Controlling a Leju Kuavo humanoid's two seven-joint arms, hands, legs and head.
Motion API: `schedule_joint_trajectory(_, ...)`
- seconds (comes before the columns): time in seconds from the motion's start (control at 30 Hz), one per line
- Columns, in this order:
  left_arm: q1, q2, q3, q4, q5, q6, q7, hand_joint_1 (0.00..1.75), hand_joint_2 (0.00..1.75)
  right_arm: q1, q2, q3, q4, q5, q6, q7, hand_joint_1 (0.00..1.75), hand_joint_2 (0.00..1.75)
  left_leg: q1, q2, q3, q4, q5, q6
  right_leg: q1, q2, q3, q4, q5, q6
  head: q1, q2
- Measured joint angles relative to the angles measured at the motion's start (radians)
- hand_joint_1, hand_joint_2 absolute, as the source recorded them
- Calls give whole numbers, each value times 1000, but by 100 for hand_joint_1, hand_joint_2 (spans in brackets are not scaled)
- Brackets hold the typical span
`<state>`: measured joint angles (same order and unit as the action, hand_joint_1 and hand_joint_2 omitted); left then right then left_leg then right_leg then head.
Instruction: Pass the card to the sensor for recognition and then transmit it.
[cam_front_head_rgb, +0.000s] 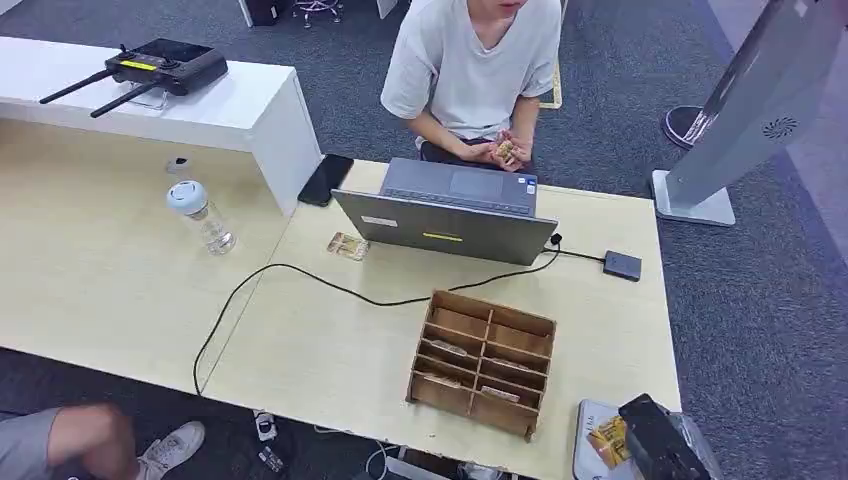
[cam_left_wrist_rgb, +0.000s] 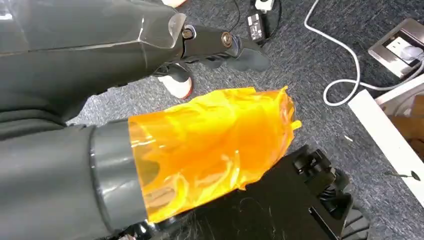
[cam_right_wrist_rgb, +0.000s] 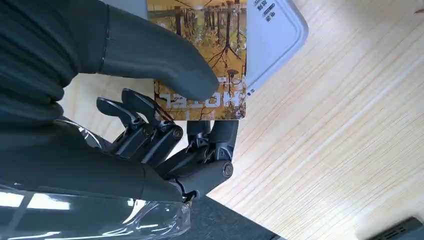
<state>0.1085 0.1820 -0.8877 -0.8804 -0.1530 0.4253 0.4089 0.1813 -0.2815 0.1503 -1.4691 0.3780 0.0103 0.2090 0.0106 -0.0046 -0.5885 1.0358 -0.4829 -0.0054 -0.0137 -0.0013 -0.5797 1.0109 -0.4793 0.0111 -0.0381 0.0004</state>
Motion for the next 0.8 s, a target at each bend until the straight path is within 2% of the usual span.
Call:
schedule_joint_trajectory(0.67,0,0,0,0,3,0,-6,0,0,-7,0,6,14,-12,-6,-1,175,175,0,0,1,0,0,0,0,0,1,0,0,0,0,0)
schedule_joint_trajectory(0.8,0,0,0,0,6,3,-11,0,0,-6,-1,6,14,-35,-12,-19,175,175,0,0,1,0,0,0,0,0,1,0,0,0,0,0)
